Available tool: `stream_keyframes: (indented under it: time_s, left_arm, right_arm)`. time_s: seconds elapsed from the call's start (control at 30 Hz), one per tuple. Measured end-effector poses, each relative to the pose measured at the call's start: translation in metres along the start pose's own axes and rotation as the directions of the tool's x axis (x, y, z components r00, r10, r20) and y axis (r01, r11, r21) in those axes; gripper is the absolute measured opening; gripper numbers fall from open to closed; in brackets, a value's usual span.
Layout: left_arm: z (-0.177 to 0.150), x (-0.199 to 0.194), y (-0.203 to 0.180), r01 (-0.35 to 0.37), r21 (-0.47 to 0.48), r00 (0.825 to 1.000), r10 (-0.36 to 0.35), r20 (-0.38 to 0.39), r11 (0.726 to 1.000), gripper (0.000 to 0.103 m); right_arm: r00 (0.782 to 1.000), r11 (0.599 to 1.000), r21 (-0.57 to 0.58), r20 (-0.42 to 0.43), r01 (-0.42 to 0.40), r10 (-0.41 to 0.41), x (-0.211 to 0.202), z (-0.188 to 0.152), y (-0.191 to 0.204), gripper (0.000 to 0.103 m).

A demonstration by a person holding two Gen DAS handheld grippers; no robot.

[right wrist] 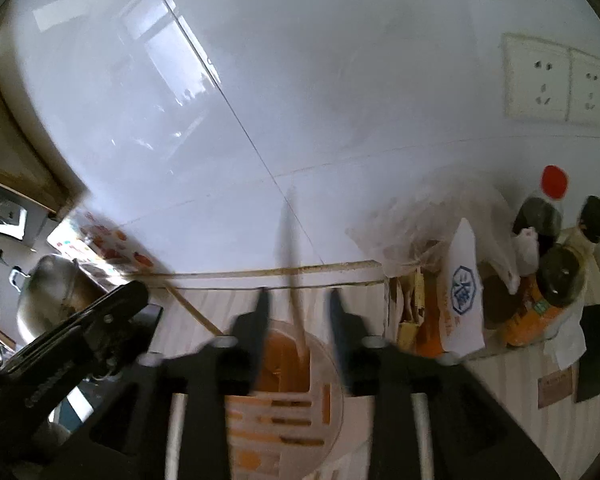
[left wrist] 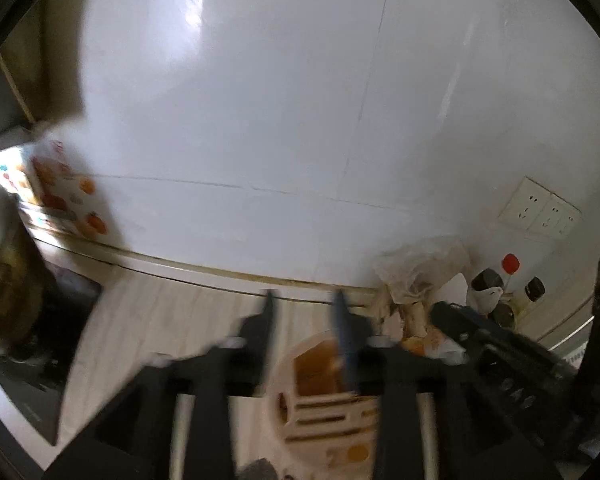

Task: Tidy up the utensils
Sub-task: 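Lift both chopsticks and lower them into the pink holder, opening both tools, then return both tools to the chopstick row and grasp one chopstick each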

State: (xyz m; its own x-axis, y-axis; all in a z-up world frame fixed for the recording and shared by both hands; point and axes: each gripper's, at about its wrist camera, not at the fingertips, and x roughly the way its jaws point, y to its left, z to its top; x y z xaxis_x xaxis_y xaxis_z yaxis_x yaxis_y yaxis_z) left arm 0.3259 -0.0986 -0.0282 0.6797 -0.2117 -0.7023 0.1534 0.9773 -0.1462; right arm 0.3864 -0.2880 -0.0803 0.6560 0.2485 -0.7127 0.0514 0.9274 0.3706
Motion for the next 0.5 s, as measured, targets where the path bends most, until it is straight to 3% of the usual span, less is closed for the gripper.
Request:
stream_keyframes:
  time_s: [0.03,0.07,0.17,0.23,0.4,0.5]
  left_arm:
    - [-0.001,-0.011,0.004,-0.016,-0.016,1.000,0.016,0.017,1.000,0.076]
    - [-0.001,-0.019,0.008,-0.030,-0.032,0.999,0.031,0.029,0.999,0.081]
    - [-0.007,-0.043,0.021,-0.050,-0.060,0.997,0.053,0.053,0.997,0.082]
    - [-0.016,-0.054,0.029,-0.067,-0.058,0.996,0.070,0.047,0.996,0.100]
    - [-0.046,-0.065,0.043,-0.110,-0.026,0.994,0.111,0.022,0.994,0.103]
    - [-0.072,-0.061,0.055,-0.133,-0.015,0.991,0.133,-0.025,0.991,0.103]
  right_arm:
    - [1.000,1.000,0.002,0.010,0.002,-0.002,-0.008,-0.001,0.000,0.051]
    - [1.000,1.000,0.010,0.019,0.003,-0.003,-0.017,-0.004,0.000,0.052]
    - [0.999,0.999,0.032,0.037,0.012,-0.013,-0.040,-0.011,-0.001,0.055]
    - [0.998,0.998,0.049,0.049,0.039,-0.041,-0.054,-0.018,-0.002,0.057]
    - [0.993,0.992,0.093,0.068,0.086,-0.092,-0.084,-0.048,-0.008,0.066]
    - [0.990,0.988,0.111,0.083,0.103,-0.112,-0.093,-0.072,-0.012,0.078]
